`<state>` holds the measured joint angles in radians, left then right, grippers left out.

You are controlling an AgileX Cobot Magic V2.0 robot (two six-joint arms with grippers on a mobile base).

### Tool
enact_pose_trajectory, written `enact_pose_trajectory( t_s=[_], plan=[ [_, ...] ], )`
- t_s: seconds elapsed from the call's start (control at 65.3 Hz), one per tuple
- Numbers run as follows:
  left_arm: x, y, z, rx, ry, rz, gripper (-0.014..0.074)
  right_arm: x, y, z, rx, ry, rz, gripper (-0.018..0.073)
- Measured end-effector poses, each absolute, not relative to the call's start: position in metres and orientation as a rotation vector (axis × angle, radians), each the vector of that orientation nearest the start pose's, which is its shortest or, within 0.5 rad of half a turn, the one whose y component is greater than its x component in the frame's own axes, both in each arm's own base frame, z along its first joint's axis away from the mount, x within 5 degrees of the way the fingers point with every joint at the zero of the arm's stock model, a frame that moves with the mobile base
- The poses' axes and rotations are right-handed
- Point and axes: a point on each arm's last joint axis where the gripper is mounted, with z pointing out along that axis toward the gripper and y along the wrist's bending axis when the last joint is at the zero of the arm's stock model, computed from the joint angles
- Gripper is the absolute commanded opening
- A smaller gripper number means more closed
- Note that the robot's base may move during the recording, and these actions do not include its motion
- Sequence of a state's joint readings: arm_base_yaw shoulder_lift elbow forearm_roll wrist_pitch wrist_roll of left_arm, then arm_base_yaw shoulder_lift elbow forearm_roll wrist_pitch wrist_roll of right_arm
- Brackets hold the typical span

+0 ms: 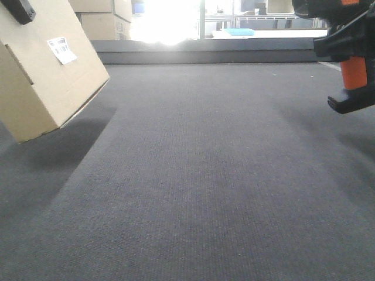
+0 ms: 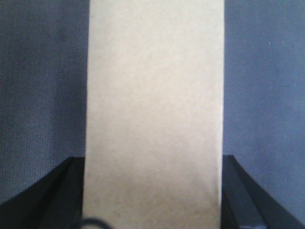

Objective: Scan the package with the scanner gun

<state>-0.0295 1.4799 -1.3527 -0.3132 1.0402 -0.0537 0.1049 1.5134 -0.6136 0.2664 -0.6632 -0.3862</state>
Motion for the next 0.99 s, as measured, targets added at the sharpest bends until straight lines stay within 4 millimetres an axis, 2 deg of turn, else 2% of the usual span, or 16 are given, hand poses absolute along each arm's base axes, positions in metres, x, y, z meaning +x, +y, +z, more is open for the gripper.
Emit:
enact_pose_trajectory(
  t_s=[0.199, 0.352, 0.627, 0.995],
  plan=[
    [0.306, -0.033, 0.343, -0.153, 2.632, -0.441, 0.0171, 0.312, 0.018, 0.215, -0.143, 1.774, -0.200, 0.0254],
    [0.306, -0.036, 0.344, -0.164, 2.627, -0.480, 0.0171, 0.318, 0.024, 0.218, -0.165, 1.776, -0.187, 0.0225],
    [0.306, -0.038, 0.345, -0.172, 2.617, -0.514, 0.0171, 0.316, 0.048, 0.219, -0.229, 1.773, -0.142, 0.0204],
    [0.307, -0.038, 0.345, -0.173, 2.612, -0.513, 0.0171, 0.314, 0.053, 0.218, -0.172, 1.797, -0.165, 0.0204]
  ],
)
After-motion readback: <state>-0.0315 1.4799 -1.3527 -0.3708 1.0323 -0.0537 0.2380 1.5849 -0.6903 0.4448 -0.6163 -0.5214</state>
